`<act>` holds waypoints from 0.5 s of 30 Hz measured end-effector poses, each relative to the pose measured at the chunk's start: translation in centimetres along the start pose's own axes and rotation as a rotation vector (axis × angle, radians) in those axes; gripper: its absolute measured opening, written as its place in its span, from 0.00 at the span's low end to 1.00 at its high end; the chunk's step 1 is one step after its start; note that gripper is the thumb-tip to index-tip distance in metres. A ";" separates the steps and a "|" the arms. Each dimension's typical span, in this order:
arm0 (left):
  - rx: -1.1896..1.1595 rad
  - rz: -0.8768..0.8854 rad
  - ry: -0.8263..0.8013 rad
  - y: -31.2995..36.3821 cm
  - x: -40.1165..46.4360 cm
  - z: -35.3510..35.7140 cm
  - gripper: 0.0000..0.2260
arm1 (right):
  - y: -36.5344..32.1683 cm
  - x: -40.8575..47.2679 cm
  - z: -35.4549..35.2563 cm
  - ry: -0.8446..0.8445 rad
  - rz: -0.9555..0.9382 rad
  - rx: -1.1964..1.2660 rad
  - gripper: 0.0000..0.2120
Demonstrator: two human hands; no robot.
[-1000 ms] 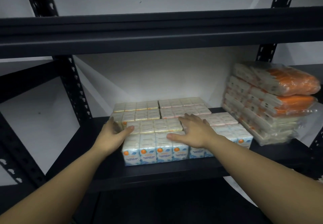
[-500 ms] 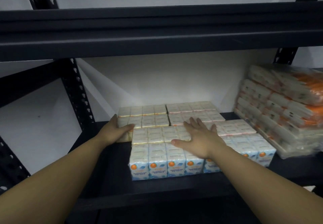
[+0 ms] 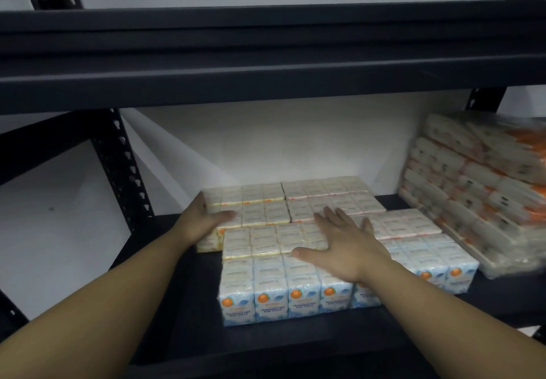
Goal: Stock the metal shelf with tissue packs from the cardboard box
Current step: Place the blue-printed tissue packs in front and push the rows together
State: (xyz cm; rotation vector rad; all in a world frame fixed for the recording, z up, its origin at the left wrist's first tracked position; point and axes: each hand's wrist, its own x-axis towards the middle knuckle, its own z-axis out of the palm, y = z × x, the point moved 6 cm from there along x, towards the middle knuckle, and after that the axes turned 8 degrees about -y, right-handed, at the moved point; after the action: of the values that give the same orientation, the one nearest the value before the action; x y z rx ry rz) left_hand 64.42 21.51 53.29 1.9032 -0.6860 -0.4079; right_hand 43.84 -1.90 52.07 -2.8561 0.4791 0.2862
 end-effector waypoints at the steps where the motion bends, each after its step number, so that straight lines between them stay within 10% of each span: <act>1: 0.011 0.010 -0.010 0.3 0.0 0.2 0.18 | 0.0 0.0 0.0 0.002 0.000 0.004 0.57; 15: 0.045 0.031 -0.199 1.8 1.8 2.8 0.11 | 0.2 -0.5 -0.8 0.114 0.028 0.217 0.75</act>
State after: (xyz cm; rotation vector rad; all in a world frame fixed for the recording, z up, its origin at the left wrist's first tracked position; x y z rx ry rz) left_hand 63.74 17.81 53.76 1.9078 -0.8607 -0.5717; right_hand 43.40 -2.17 52.94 -2.6650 0.5374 0.0712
